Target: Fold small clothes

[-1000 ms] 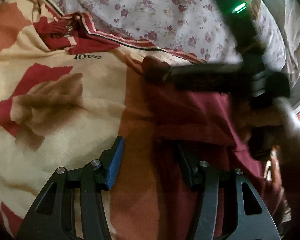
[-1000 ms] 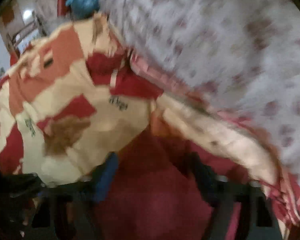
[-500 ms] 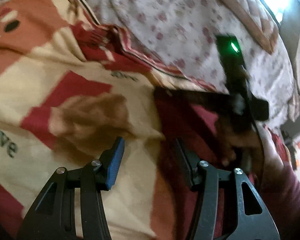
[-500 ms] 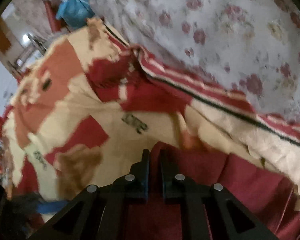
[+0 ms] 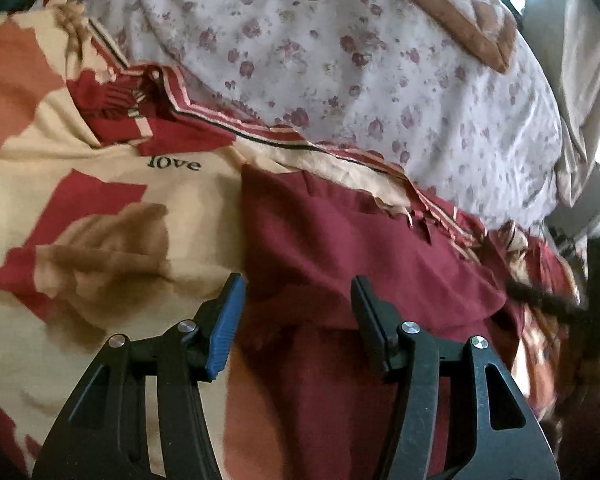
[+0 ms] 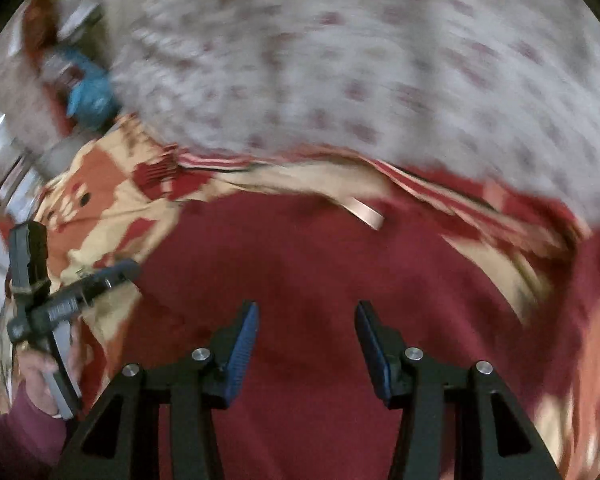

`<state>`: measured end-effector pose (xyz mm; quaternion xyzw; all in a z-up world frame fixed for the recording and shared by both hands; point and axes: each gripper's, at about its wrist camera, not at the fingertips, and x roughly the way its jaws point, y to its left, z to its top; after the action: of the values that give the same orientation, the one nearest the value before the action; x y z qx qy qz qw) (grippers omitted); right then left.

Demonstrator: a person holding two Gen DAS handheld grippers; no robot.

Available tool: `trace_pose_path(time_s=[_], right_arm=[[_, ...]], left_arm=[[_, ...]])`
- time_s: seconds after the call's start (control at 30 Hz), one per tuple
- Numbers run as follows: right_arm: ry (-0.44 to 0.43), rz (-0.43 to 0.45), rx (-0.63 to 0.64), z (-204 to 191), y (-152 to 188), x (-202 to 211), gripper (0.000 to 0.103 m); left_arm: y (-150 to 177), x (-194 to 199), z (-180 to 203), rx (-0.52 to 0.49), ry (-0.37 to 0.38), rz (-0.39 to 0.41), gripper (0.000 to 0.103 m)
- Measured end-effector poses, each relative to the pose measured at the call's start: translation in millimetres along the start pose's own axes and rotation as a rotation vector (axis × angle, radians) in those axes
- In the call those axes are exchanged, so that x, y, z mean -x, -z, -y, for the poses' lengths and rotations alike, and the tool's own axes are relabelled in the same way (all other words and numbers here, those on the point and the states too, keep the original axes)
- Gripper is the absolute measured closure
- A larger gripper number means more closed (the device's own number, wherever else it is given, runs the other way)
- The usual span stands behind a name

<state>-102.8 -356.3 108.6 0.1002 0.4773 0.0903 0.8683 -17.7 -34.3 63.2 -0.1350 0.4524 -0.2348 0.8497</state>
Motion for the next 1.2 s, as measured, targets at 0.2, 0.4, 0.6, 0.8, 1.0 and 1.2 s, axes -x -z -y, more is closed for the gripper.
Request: trace_pose_path(time_s=[0.2, 0.4, 0.6, 0.8, 1.0, 1.2], right_arm=[[0.0, 0.012, -0.136, 40, 46, 27, 0.054], [0.048, 0.053, -0.151, 45, 52, 39, 0.054], [0.124, 0.082, -0.155, 47, 42, 38, 0.054], [0.226, 0.032, -0.122, 45, 26, -4, 0.055], [0.382, -0.032, -0.006, 48, 22, -35, 0.085], [0.374, -0.014, -0.023, 59, 31, -36, 0.086]], left_arm=[[-3, -30, -1, 0.092, 0.068, -0.118, 0.032], [-17, -33, -12, 0.105, 0.029, -0.127, 0.086], [-16, -20, -40, 0.152, 0.01, -0.078, 0.088], [-13, -19, -32, 0.122, 0.026, -0.062, 0.087], [-7, -15, -28, 0.095, -0.041, -0.058, 0.071], [-8, 2, -10, 0.037, -0.134, 0.012, 0.052]])
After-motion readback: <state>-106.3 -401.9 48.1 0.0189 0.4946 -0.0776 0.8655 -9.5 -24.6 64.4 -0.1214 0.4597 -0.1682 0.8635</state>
